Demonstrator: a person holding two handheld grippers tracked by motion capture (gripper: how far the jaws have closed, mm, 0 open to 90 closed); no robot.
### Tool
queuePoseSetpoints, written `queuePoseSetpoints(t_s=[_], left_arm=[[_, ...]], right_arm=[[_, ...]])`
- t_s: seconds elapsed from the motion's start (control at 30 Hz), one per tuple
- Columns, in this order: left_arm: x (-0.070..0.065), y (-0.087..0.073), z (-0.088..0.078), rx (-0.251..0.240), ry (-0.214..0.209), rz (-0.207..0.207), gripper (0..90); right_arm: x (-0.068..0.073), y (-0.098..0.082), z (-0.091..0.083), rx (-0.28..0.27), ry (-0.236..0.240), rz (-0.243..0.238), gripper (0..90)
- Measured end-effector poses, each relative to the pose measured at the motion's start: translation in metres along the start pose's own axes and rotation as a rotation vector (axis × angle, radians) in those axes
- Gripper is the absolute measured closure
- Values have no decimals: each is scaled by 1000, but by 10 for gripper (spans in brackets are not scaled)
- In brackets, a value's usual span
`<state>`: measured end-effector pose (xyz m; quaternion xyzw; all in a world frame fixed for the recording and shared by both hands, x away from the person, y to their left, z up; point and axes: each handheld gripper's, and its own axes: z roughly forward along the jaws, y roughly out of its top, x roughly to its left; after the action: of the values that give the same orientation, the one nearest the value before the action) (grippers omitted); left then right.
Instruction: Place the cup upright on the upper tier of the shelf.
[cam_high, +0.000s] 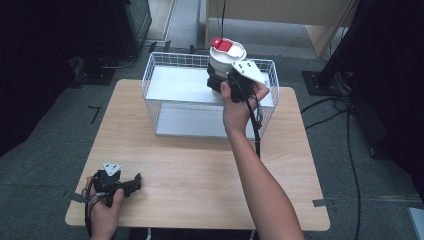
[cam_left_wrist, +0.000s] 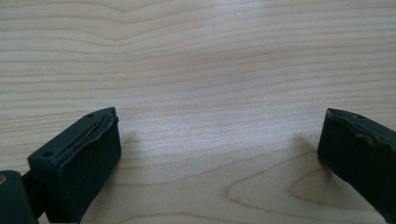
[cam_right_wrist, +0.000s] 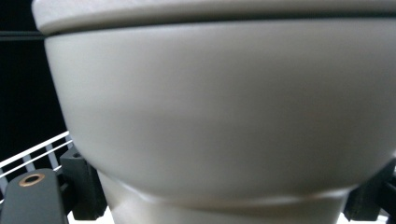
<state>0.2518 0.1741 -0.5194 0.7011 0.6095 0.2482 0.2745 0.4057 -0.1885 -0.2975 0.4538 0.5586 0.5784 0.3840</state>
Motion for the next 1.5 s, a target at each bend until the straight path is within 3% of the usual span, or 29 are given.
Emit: queuePoseSetpoints(t_s=[0.13, 0.6, 0.93, 1.07, 1.27, 1.4, 1.5], left_arm=[[-1, 0, 0, 0, -6, -1, 0], [-1, -1, -1, 1, -13, 8, 0], [-1, -1, -1, 2, -16, 10, 0], [-1, -1, -1, 2, -18, 12, 0], [-1, -1, 0, 1, -17, 12, 0], [-1, -1, 0, 0, -17, 12, 0], [-1, -1, 0, 0, -17, 12, 0]], right_arm=[[0, 1, 19, 17, -37, -16, 114], [2, -9, 52, 73, -76, -49, 114], [1, -14, 47, 72, -75, -40, 111], [-2, -14, 42, 82, -86, -11, 110], [-2, -13, 36, 74, -48, -56, 98], [-5, -11, 35, 77, -21, -37, 11], [-9, -10, 34, 81, -22, -32, 4]])
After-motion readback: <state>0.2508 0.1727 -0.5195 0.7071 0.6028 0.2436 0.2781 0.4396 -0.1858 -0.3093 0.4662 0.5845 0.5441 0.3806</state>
